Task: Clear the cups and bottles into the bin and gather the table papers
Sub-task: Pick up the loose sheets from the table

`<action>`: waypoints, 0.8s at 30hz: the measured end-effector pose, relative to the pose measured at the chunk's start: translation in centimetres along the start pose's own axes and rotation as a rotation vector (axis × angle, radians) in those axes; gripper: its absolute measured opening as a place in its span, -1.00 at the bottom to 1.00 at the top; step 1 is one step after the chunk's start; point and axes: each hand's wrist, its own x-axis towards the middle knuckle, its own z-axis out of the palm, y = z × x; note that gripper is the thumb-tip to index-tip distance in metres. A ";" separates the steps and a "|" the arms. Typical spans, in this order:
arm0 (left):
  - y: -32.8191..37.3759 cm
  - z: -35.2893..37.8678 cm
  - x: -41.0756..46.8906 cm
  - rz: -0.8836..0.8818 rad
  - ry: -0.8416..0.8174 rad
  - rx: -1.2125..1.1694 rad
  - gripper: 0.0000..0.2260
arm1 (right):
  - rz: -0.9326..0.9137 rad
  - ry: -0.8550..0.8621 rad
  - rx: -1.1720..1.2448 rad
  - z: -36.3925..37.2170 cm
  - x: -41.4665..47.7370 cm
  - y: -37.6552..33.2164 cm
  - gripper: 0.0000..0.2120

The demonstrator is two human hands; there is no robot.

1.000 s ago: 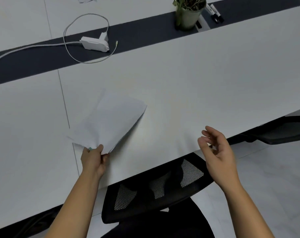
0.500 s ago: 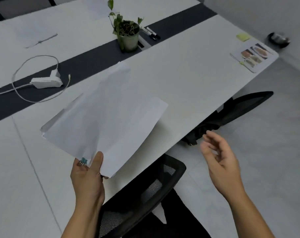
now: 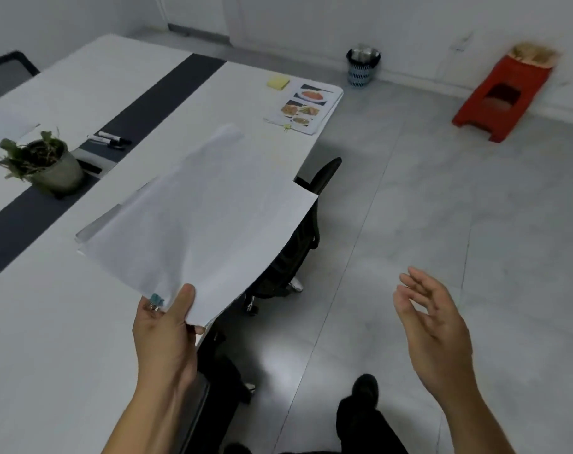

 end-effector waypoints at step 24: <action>-8.7 48.6 13.9 -0.072 0.106 -0.141 -0.76 | 0.035 -0.099 -0.066 -14.7 48.6 4.1 -0.64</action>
